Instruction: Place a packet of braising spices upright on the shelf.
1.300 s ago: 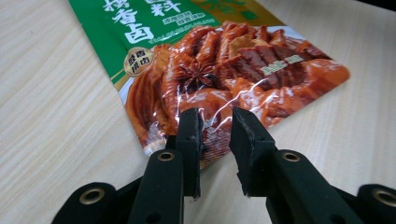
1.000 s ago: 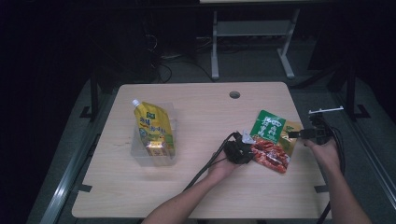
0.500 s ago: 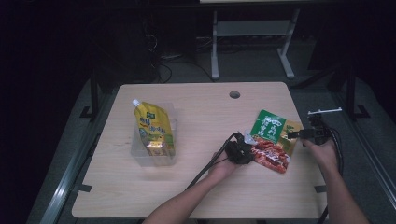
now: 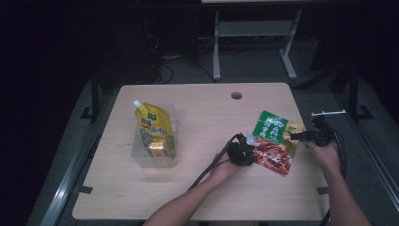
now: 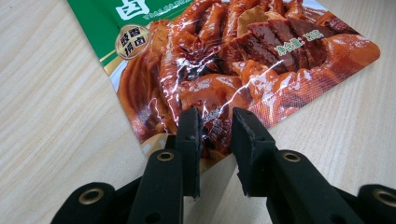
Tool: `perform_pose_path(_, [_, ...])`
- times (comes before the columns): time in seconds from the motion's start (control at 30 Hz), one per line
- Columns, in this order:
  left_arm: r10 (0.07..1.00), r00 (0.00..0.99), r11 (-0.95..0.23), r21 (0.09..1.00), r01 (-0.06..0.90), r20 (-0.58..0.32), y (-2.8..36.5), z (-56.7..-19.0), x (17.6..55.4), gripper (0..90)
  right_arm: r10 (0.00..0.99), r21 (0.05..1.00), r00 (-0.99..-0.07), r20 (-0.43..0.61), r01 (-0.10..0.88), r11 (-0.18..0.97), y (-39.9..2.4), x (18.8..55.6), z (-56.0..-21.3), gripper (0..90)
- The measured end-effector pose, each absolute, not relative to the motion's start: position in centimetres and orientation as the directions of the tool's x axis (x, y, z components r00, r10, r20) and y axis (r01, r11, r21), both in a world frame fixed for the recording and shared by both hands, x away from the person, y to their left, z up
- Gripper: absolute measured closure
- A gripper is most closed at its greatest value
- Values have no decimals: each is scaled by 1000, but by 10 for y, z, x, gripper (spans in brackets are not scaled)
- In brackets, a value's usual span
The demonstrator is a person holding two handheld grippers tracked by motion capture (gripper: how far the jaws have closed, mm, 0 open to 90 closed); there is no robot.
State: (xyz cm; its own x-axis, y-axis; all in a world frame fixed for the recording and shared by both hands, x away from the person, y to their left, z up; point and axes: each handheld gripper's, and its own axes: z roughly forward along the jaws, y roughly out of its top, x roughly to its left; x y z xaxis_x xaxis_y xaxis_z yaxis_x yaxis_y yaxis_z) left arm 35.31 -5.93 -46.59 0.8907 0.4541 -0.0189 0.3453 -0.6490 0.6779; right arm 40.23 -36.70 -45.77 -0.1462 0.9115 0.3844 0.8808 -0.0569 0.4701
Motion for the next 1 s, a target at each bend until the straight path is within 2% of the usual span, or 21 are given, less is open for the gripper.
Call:
perform_pose_path(0.1, [454,891,-649,678,345,-19,-59,-466,353,723,898,457,-148,415,887,-65,-371,401,-459,501])
perform_pose_path(0.37, [451,893,-658,672,340,-11,-61,-465,353,723,871,445,-185,456,894,-44,-367,403,-461,570])
perform_pose_path(0.47, [450,893,-659,670,341,-11,-61,-465,353,723,859,449,-213,465,893,-21,-363,404,-462,609])
perform_pose_path(0.77, [445,895,-660,671,338,-12,-63,-465,353,723,850,430,-222,478,903,-5,-360,405,-463,709])
perform_pose_path(0.87, [444,896,-660,672,336,-12,-65,-465,353,723,849,430,-218,481,903,-12,-358,405,-463,772])
perform_pose_path(0.97, [446,895,-657,673,339,-16,-65,-465,352,719,854,444,-240,461,896,13,-357,404,-461,890])
perform_pose_path(1.0, [446,895,-657,674,338,-14,-65,-465,352,717,854,449,-249,456,893,21,-356,404,-460,893])
